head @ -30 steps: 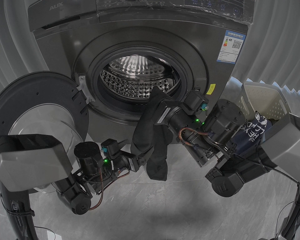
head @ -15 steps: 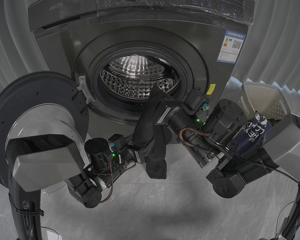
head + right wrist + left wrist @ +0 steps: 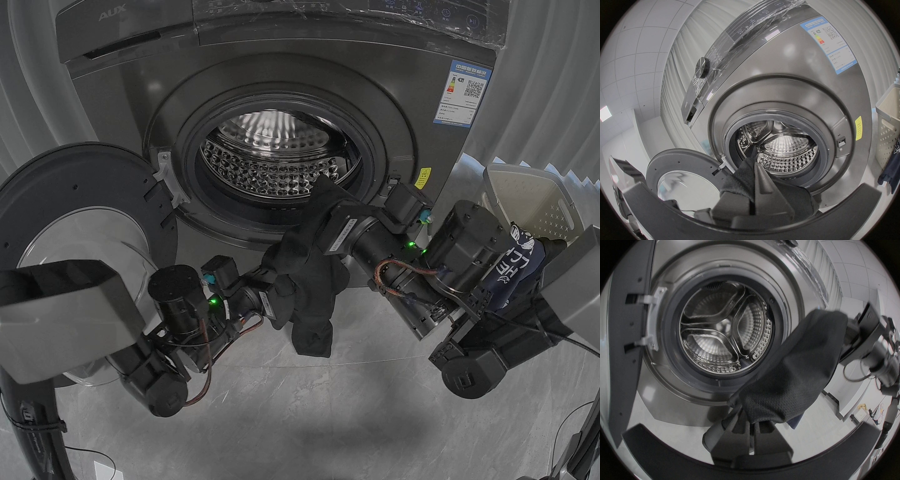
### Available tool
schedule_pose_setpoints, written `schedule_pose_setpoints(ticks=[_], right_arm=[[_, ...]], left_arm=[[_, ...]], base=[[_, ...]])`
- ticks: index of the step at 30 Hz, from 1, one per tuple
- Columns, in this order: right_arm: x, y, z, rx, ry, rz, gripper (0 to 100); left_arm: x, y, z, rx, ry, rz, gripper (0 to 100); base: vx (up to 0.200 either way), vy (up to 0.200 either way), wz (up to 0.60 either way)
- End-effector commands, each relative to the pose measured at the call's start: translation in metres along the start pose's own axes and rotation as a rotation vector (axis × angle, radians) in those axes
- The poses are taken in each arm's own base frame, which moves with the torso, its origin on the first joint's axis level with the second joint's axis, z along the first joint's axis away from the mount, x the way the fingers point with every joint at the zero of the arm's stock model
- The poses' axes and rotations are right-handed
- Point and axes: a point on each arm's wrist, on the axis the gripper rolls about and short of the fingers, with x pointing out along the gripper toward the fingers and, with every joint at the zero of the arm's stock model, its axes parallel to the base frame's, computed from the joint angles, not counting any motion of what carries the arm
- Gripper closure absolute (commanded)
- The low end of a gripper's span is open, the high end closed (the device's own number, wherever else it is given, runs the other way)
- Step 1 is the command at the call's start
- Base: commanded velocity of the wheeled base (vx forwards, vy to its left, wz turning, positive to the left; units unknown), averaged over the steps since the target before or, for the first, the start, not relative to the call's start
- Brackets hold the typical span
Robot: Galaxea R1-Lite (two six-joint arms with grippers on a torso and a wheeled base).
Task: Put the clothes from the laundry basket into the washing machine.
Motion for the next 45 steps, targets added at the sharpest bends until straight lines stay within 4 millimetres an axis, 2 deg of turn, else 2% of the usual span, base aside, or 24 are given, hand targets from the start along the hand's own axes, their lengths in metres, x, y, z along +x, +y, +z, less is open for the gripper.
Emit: schedule_pose_setpoints(ticks=[1, 2, 4, 6, 7, 11, 16, 19, 22, 32, 45], right_arm=[[-0.009, -0.019, 0.007, -0.031, 0.007, -0.045, 100], [-0.009, -0.020, 0.008, -0.034, 0.005, -0.046, 100], [-0.012, -0.028, 0.013, -0.048, -0.025, -0.054, 100], [-0.014, -0.029, 0.013, -0.049, -0.030, -0.050, 100], [-0.021, -0.028, 0.011, -0.047, -0.022, -0.043, 100], [-0.039, -0.025, 0.015, -0.047, -0.001, -0.033, 100], [-0.055, -0.021, 0.035, -0.045, -0.018, -0.012, 100], [-0.059, -0.021, 0.038, -0.046, -0.017, -0.015, 100], [-0.064, -0.023, 0.032, -0.053, 0.013, -0.020, 100], [-0.062, -0.022, 0.036, -0.053, -0.008, -0.022, 100], [-0.055, -0.022, 0.054, -0.047, -0.083, -0.036, 100]], left_arm=[[-0.045, -0.006, 0.049, -0.002, -0.064, -0.008, 100], [-0.048, -0.007, 0.050, -0.002, -0.064, -0.008, 100], [-0.069, -0.008, 0.060, 0.000, -0.066, -0.005, 100], [-0.076, -0.008, 0.063, 0.002, -0.066, -0.004, 100], [-0.086, -0.010, 0.067, 0.006, -0.068, -0.005, 100], [-0.097, -0.014, 0.080, 0.005, -0.108, -0.009, 100], [-0.112, -0.018, 0.108, 0.004, -0.209, -0.023, 100], [-0.115, -0.020, 0.117, 0.004, -0.245, -0.031, 100], [-0.116, -0.022, 0.124, 0.007, -0.277, -0.036, 100], [-0.112, -0.016, 0.145, 0.022, -0.366, -0.017, 100], [-0.113, -0.017, 0.150, 0.021, -0.385, -0.023, 100]], base=[[0.000, 0.000, 0.00], [0.000, 0.000, 0.00], [0.000, 0.000, 0.00], [0.000, 0.000, 0.00], [0.000, 0.000, 0.00], [0.000, 0.000, 0.00], [0.000, 0.000, 0.00], [0.000, 0.000, 0.00], [0.000, 0.000, 0.00], [0.000, 0.000, 0.00], [0.000, 0.000, 0.00]])
